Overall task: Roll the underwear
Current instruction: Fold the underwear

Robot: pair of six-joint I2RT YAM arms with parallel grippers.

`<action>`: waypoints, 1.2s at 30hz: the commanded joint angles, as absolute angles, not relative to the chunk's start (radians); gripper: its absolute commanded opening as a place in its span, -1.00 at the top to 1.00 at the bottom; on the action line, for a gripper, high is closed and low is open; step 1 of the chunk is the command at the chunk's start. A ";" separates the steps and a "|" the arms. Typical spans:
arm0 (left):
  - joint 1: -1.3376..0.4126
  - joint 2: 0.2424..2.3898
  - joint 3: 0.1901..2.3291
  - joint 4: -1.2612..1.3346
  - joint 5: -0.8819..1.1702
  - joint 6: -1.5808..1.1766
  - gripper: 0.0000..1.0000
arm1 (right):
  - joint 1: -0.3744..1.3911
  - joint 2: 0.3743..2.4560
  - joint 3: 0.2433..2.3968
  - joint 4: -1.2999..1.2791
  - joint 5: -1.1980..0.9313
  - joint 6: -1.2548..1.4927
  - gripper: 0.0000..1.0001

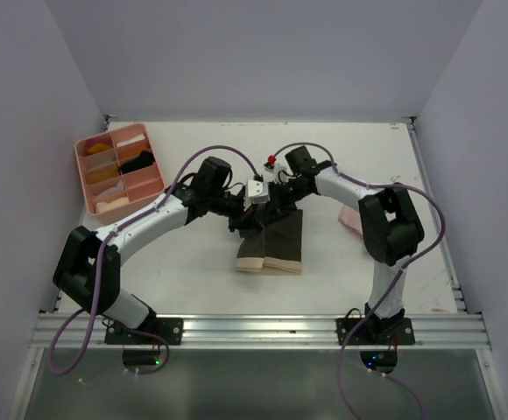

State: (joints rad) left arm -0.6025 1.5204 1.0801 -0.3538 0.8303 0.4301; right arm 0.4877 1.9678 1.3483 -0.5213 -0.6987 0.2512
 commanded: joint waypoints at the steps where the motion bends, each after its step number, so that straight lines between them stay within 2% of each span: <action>1: -0.606 1.517 1.086 -0.307 0.851 0.413 1.00 | 0.416 1.893 1.434 -0.733 -0.704 0.128 0.74; 8: -0.606 1.545 1.123 -0.305 0.835 0.416 1.00 | 0.367 1.887 1.362 -0.810 -0.637 -0.050 0.78; 18: -0.658 1.678 1.226 -0.258 0.772 0.397 1.00 | 0.367 2.046 1.293 -0.698 -0.664 -0.046 0.84; 36: -0.792 1.890 1.313 -0.061 0.747 0.284 1.00 | 0.364 2.072 1.307 -0.678 -0.727 -0.020 0.85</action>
State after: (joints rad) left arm -0.7868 1.8828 1.2621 -0.1528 0.7303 0.3355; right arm 0.3641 2.0571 1.2919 -0.7177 -0.7181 -0.0231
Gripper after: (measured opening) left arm 0.003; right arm 0.080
